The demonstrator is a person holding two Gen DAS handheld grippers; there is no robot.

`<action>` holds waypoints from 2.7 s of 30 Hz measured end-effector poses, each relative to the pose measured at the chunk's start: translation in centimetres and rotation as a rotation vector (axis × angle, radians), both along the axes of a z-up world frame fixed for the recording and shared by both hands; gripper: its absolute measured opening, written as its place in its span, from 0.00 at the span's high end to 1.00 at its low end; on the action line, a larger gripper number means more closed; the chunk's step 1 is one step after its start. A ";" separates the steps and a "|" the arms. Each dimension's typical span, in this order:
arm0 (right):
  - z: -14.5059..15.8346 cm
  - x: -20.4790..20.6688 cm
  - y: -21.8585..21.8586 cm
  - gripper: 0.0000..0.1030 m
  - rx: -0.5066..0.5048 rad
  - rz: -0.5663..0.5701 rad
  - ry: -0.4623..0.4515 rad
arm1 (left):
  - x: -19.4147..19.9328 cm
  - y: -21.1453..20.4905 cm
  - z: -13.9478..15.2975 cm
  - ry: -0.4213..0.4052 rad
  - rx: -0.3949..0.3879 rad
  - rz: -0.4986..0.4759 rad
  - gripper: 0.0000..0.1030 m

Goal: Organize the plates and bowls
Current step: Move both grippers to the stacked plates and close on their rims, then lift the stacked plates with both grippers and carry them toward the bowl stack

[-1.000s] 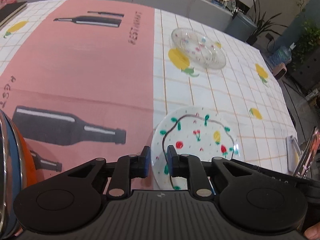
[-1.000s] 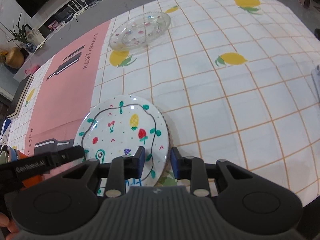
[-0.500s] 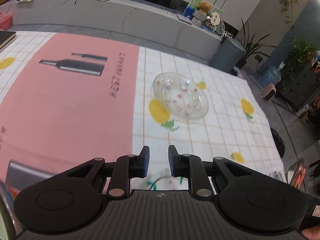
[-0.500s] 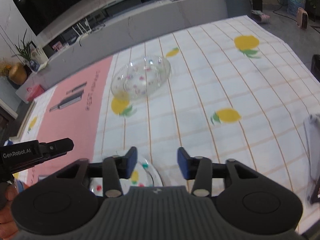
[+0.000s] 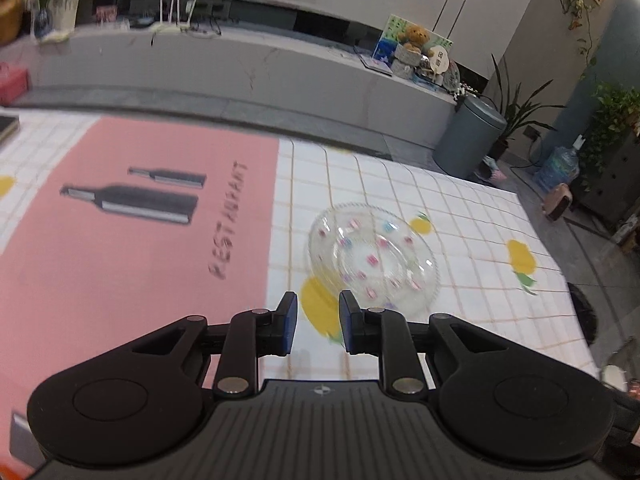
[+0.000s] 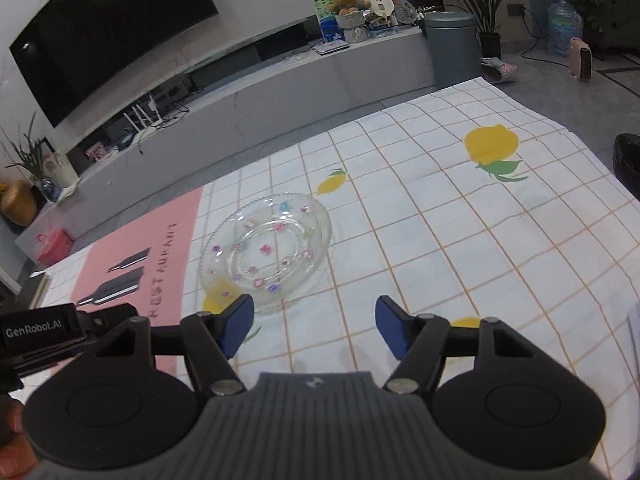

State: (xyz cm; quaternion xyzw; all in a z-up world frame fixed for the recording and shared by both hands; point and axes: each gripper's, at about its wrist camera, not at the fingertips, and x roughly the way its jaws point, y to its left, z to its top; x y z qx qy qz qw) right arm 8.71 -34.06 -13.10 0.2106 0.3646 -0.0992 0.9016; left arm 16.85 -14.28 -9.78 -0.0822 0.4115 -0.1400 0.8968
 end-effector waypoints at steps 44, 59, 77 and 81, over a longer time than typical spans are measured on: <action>-5.8 9.3 -4.1 0.91 0.149 0.027 0.054 | 8.7 -2.3 -6.7 0.115 -0.077 -0.013 0.81; -3.4 5.9 -3.0 0.91 0.164 0.046 0.041 | 5.2 -0.5 -4.6 0.095 -0.094 -0.010 0.84; 0.2 -3.1 -0.1 0.91 0.196 0.085 -0.024 | -3.4 2.8 -0.3 0.038 -0.135 0.028 0.84; 0.9 -5.6 0.3 0.91 0.207 0.098 -0.042 | -5.4 3.5 0.7 0.023 -0.142 0.023 0.84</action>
